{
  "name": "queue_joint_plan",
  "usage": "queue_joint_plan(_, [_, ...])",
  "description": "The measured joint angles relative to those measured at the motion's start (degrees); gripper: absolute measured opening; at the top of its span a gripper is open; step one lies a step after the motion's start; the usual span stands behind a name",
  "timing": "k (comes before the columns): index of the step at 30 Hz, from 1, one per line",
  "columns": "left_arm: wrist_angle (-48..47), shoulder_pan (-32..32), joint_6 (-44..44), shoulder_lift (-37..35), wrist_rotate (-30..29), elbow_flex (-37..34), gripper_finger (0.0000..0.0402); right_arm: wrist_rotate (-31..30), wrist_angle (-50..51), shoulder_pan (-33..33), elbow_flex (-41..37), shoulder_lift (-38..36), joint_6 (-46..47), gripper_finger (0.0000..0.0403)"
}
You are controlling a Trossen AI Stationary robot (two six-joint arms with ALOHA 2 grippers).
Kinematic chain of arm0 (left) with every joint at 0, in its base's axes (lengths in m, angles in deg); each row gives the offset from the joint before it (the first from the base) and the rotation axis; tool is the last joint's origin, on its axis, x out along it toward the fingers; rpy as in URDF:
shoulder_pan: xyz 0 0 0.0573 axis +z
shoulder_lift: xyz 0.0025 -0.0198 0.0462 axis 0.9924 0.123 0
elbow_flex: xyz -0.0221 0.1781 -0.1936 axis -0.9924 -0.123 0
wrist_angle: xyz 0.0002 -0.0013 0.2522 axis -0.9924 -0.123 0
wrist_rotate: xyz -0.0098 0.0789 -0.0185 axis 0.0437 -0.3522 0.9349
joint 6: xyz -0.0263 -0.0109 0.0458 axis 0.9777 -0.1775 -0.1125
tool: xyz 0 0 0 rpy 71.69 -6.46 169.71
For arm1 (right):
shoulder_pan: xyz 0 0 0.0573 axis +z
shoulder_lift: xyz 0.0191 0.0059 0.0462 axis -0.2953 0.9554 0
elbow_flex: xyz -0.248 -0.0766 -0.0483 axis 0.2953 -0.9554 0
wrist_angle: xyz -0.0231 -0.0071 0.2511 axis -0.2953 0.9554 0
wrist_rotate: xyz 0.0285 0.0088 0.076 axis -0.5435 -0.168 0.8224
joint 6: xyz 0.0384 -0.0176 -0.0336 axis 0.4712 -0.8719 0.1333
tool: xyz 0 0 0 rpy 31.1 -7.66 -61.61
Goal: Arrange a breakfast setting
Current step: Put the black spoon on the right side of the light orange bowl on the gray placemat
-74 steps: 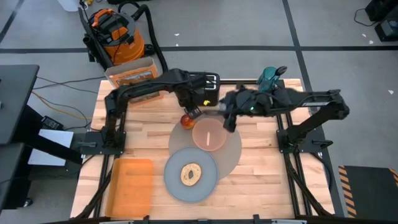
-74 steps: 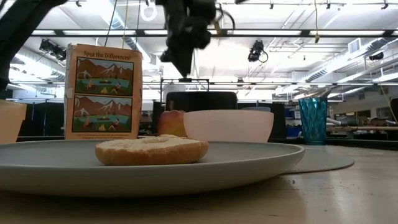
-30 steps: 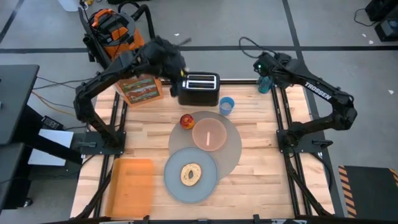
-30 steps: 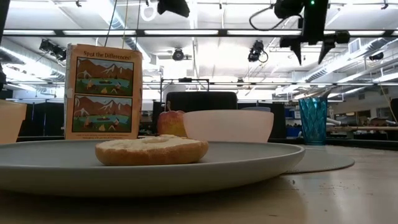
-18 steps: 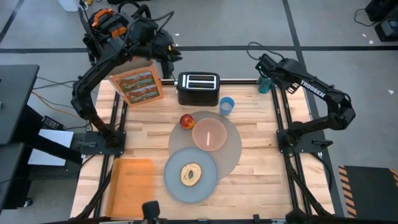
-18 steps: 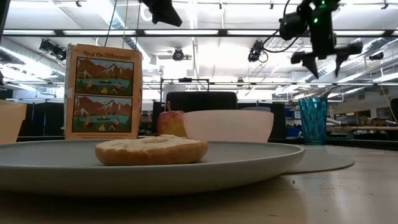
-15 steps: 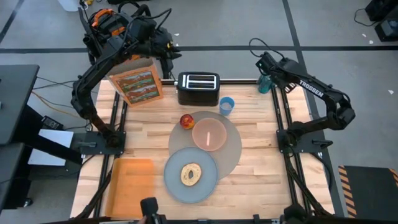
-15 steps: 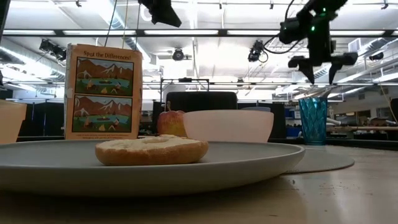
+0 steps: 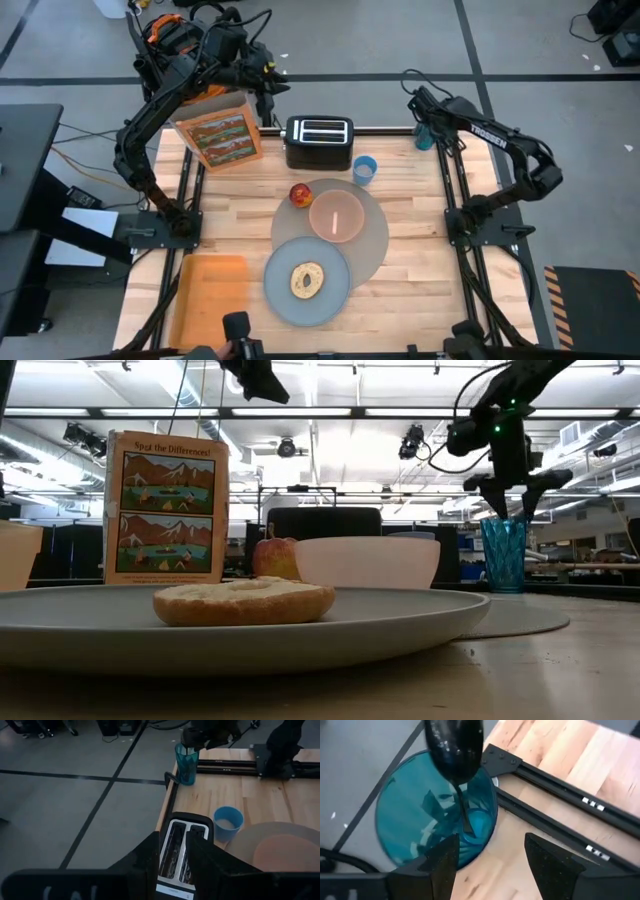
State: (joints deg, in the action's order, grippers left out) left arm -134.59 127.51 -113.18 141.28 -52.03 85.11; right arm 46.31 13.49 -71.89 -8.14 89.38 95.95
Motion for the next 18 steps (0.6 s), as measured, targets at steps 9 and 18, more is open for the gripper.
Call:
queue_joint_plan(9, [-1.1,0.0,0.0,0.0,0.0,0.0,0.0103,2.6,-2.9,-1.7,0.0,2.8,12.1,0.0171])
queue_joint_plan(18, [-1.7,0.0,1.8,0.0,0.0,0.0,0.0103,3.4,-3.5,-1.6,0.0,4.3,12.0,0.0042])
